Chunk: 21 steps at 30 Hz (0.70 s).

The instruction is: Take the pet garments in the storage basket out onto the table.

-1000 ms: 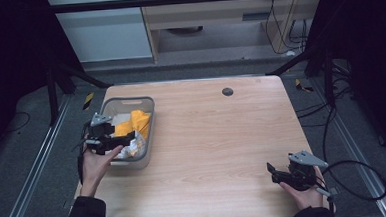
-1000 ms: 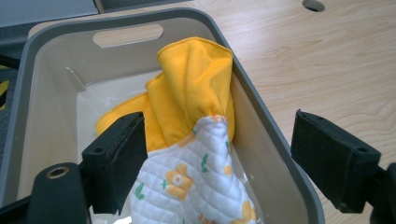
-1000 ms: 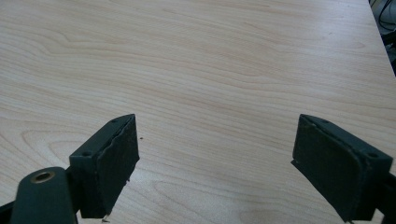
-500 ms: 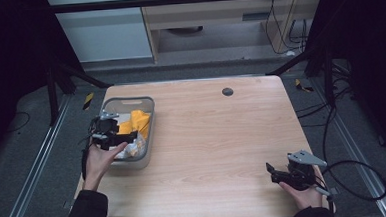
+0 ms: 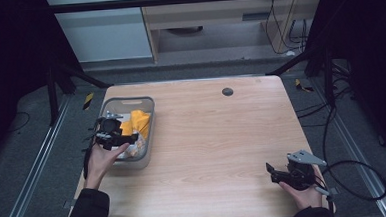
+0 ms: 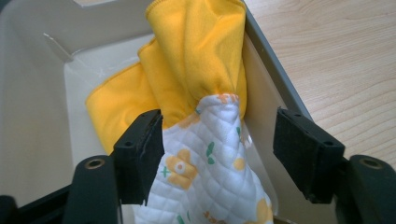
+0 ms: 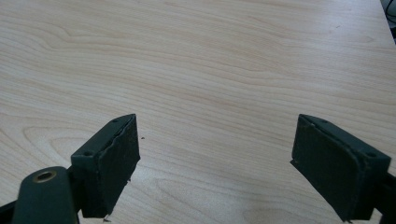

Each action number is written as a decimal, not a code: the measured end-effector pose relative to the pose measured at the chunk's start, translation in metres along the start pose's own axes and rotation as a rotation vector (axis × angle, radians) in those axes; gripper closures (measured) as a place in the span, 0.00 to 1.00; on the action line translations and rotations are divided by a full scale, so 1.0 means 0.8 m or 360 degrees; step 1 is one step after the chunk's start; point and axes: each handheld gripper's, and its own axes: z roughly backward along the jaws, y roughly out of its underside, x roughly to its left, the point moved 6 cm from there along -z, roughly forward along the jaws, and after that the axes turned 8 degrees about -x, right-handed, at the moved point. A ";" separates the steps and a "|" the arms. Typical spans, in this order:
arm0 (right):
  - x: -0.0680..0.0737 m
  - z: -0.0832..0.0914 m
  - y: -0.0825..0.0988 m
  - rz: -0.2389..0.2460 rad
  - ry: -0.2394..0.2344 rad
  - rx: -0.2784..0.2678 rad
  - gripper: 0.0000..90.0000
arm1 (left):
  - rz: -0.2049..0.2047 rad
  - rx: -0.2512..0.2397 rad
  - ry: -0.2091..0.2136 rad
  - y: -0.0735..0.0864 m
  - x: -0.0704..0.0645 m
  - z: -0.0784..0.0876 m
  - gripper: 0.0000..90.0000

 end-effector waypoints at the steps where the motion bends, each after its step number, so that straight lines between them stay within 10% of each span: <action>1: 0.000 0.000 0.000 0.0001 -0.0001 0.0001 0.17 | -0.0003 0.0010 0.0000 0.001 0.000 -0.001 0.38; 21: 0.001 0.000 0.000 0.0010 -0.0007 0.0008 0.17 | -0.0001 0.0167 0.0024 0.016 -0.003 -0.024 0.60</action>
